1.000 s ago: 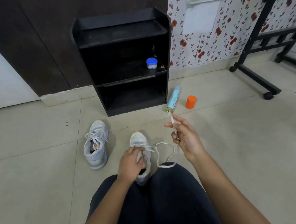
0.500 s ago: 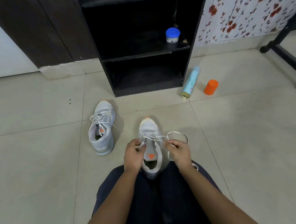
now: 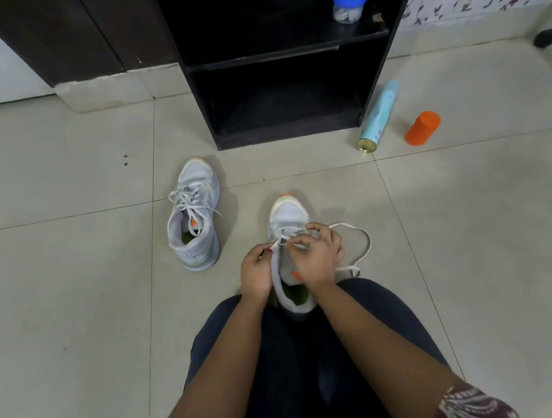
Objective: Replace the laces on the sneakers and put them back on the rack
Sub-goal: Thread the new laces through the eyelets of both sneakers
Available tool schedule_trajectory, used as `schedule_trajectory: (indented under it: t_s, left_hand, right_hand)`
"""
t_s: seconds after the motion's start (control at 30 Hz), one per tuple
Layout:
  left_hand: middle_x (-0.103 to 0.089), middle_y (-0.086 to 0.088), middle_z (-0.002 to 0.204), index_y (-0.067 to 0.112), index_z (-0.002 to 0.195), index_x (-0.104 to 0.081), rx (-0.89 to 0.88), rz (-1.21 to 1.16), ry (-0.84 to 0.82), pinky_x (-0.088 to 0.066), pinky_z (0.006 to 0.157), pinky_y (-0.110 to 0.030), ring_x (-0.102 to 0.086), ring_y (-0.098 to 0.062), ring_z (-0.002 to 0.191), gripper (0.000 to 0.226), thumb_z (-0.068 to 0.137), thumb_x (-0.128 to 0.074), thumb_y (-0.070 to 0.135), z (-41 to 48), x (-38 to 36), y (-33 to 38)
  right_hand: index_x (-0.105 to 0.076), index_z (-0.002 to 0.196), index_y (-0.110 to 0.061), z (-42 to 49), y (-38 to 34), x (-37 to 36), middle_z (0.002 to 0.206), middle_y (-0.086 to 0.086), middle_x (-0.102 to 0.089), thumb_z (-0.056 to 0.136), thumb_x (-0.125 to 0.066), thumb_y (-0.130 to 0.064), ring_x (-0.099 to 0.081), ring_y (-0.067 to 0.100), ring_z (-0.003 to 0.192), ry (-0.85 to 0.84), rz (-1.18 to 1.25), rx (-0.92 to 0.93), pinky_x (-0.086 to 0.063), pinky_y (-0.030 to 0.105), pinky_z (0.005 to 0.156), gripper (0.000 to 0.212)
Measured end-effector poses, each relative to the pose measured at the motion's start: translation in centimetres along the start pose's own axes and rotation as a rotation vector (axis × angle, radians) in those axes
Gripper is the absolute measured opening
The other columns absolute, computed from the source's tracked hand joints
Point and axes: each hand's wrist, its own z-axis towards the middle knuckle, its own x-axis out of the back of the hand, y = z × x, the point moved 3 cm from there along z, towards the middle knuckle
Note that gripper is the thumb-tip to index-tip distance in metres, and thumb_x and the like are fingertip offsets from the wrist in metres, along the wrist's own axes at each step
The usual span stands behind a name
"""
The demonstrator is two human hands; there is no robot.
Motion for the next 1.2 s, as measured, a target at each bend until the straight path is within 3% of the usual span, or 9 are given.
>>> schedule_trajectory:
  t_s: [0.23,0.37,0.53,0.67,0.83,0.97,1.03,1.1,1.2]
  left_hand:
    - [-0.071,-0.008,0.093,0.006,0.095,-0.07,0.051,-0.015,-0.014,-0.05,0.079,-0.027,-0.065,-0.019,0.086,0.025,0.094,-0.046,0.012,0.2,-0.1,0.1]
    - [-0.066,-0.006,0.084,0.0,0.097,-0.064,0.107,-0.136,-0.063,-0.051,0.064,-0.018,-0.061,-0.017,0.077,0.017,0.095,-0.049,0.008,0.7,-0.1,0.5]
    - [-0.06,-0.005,0.08,0.014,0.082,-0.054,0.077,-0.091,-0.117,-0.045,0.064,-0.023,-0.055,-0.016,0.073,0.015,0.096,-0.051,0.008,1.6,-0.5,0.4]
    - [-0.06,-0.008,0.082,0.017,0.083,-0.048,0.079,-0.121,-0.018,-0.047,0.063,-0.028,-0.057,-0.021,0.072,0.017,0.098,-0.044,0.009,1.9,-0.1,0.3]
    - [-0.054,0.0,0.079,0.019,0.083,-0.041,-0.057,-0.254,0.202,-0.041,0.045,-0.019,-0.056,-0.004,0.047,0.022,0.102,-0.036,0.009,2.1,2.2,3.5]
    - [-0.052,-0.007,0.081,0.02,0.085,-0.041,-0.298,-0.366,0.59,-0.041,0.061,-0.03,-0.05,-0.016,0.062,0.019,0.098,-0.036,0.008,2.2,7.1,7.8]
    - [-0.055,-0.016,0.094,0.01,0.094,-0.047,-0.351,-0.164,0.772,-0.042,0.075,-0.039,-0.054,-0.027,0.081,0.008,0.095,-0.04,0.007,1.5,8.5,8.5]
    - [-0.057,-0.016,0.11,0.004,0.11,-0.052,-0.396,0.394,0.835,-0.04,0.086,-0.042,-0.053,-0.033,0.102,0.022,0.089,-0.05,0.008,0.6,7.7,8.2]
    - [-0.064,-0.004,0.111,0.019,0.12,-0.059,-0.631,1.012,0.391,-0.038,0.094,-0.044,-0.057,-0.029,0.105,0.032,0.089,-0.053,0.015,0.2,3.2,5.5]
  right_hand:
    - [-0.075,0.079,-0.031,0.0,0.0,-0.4,0.126,-0.013,-0.05,0.079,-0.073,-0.033,-0.029,0.016,0.129,-0.024,0.015,0.013,-0.018,0.036,0.108,0.003]
    - [-0.075,0.082,-0.03,0.1,-0.4,-0.5,0.125,-0.012,-0.05,0.08,-0.071,-0.034,-0.03,0.017,0.126,-0.054,-0.028,0.048,-0.017,0.033,0.104,0.005]
    - [-0.057,0.121,-0.026,-0.8,-0.3,1.4,0.139,-0.001,-0.037,0.082,-0.064,-0.042,-0.031,0.024,0.129,-0.171,-0.393,0.201,-0.027,0.037,0.104,0.043]
    - [-0.043,0.119,-0.014,-1.7,1.8,4.5,0.114,0.008,-0.053,0.088,-0.058,-0.036,-0.058,0.031,0.102,-0.265,-0.46,0.067,-0.043,0.033,0.071,0.042]
    - [-0.056,0.082,-0.017,-1.4,2.1,4.9,0.087,0.003,-0.064,0.091,-0.046,-0.049,-0.063,0.026,0.086,-0.36,-0.549,0.031,-0.039,0.028,0.064,0.035]
    - [-0.059,0.079,-0.016,-1.1,2.5,5.0,0.081,0.0,-0.063,0.084,-0.054,-0.046,-0.059,0.022,0.075,-0.391,-0.374,-0.108,-0.04,0.027,0.064,0.031]
    - [-0.059,0.076,-0.018,-1.0,2.7,5.0,0.078,0.0,-0.063,0.082,-0.056,-0.045,-0.059,0.021,0.074,-0.406,-0.328,-0.13,-0.041,0.027,0.064,0.029]
    - [-0.059,0.075,-0.018,-1.0,2.6,5.0,0.078,0.0,-0.063,0.081,-0.055,-0.046,-0.059,0.021,0.074,-0.409,-0.323,-0.12,-0.041,0.028,0.065,0.029]
    - [-0.061,0.077,-0.018,-1.1,2.6,5.1,0.078,-0.001,-0.063,0.081,-0.054,-0.048,-0.059,0.021,0.074,-0.392,-0.333,-0.096,-0.04,0.028,0.064,0.031]
